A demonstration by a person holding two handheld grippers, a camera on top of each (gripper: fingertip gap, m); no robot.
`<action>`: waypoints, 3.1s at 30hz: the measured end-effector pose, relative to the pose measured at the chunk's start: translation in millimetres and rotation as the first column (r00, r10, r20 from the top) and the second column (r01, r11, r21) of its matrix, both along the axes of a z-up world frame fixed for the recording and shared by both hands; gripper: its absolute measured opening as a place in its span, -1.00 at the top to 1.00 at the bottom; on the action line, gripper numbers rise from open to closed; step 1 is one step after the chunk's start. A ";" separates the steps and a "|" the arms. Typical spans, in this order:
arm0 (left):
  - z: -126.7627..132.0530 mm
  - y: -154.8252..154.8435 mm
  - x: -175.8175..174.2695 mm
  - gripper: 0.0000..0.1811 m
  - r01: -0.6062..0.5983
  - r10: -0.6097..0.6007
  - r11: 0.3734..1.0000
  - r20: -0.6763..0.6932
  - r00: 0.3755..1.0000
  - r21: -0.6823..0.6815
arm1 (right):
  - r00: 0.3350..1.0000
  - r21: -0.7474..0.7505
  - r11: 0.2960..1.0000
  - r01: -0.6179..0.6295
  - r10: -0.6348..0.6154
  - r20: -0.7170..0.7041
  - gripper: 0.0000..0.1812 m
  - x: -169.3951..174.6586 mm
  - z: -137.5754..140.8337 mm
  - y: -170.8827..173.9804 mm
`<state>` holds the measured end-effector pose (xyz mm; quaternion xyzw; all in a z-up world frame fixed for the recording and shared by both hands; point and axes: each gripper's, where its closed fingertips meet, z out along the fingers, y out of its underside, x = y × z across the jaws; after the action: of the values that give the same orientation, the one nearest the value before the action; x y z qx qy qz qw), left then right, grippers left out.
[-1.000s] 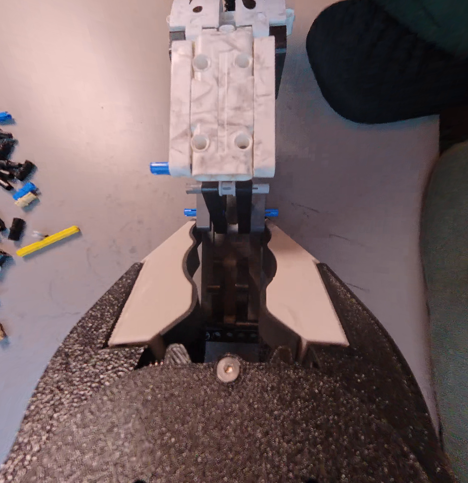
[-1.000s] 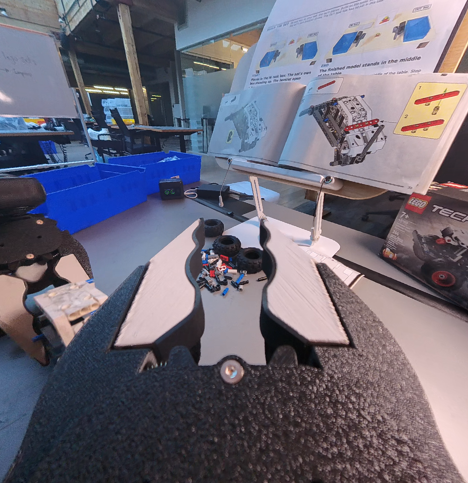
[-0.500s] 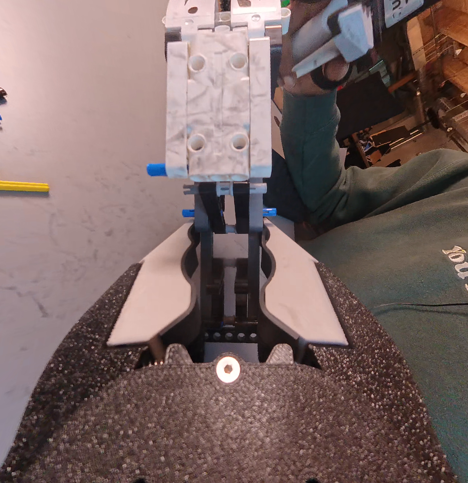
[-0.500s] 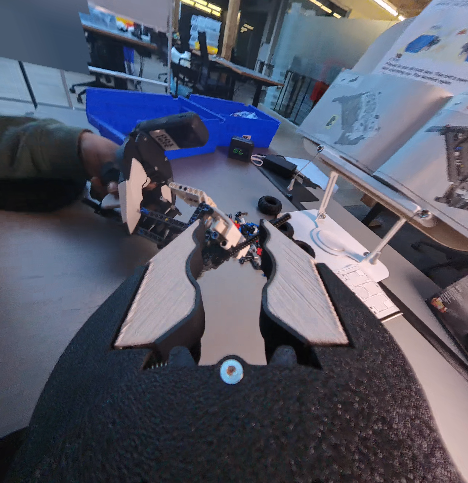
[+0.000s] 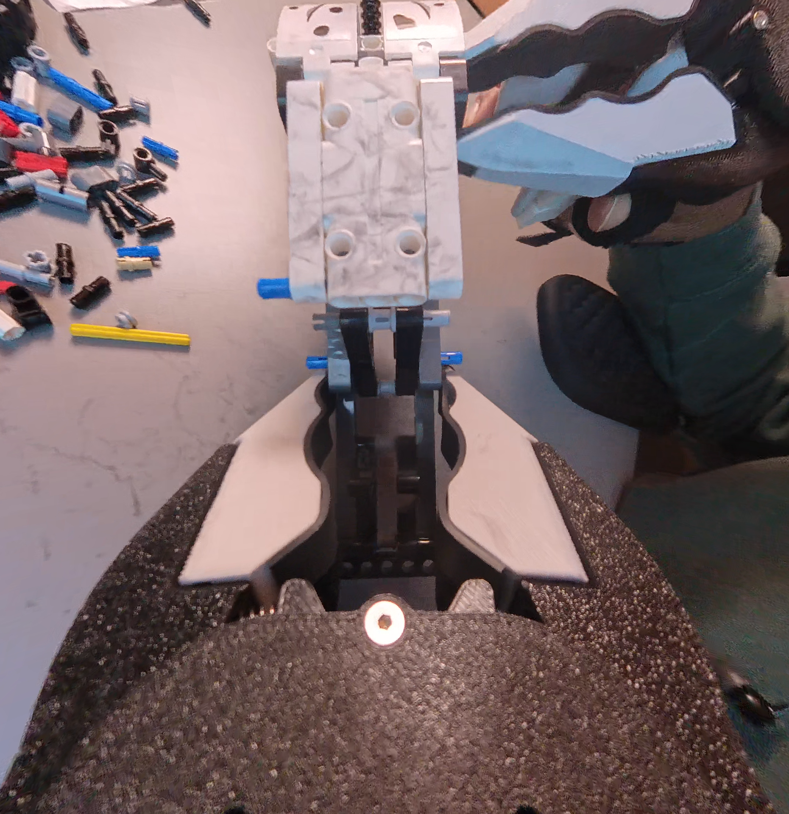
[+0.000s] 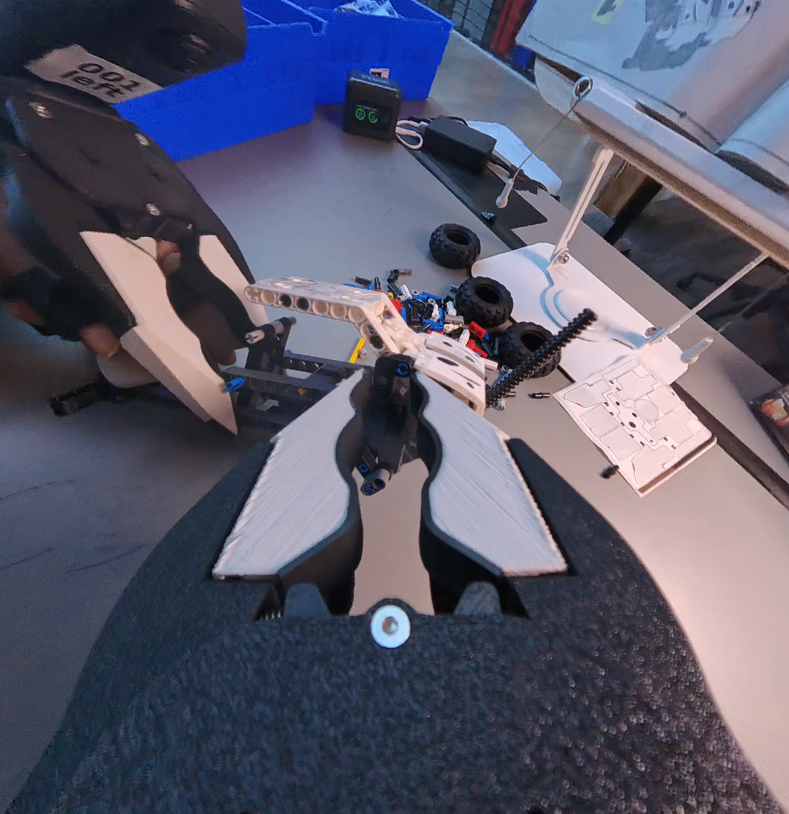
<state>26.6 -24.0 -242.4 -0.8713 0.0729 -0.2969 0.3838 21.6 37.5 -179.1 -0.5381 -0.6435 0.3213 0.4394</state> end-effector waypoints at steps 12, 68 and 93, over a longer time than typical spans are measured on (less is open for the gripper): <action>21.9 -41.3 3.7 0.26 0.262 -0.261 0.965 0.104 0.960 -0.001 | 0.976 -0.146 0.966 -0.213 0.203 -0.078 0.85 8.4 -28.8 3.2; 30.4 -5.9 -28.7 0.84 0.114 -0.105 0.994 0.337 0.936 -0.007 | 0.942 -0.160 0.928 -0.336 0.332 -0.054 0.86 -0.9 -40.4 -68.9; 32.4 -10.2 -14.9 0.92 0.144 -0.151 0.989 0.347 0.925 0.046 | 0.924 -0.245 0.894 -0.375 0.382 -0.023 0.94 21.8 -44.0 -65.8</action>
<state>11.7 -34.1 -209.9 -0.7929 0.0715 -0.4744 0.3756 43.3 -28.2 -223.1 -0.4567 -0.6970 0.4703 0.2904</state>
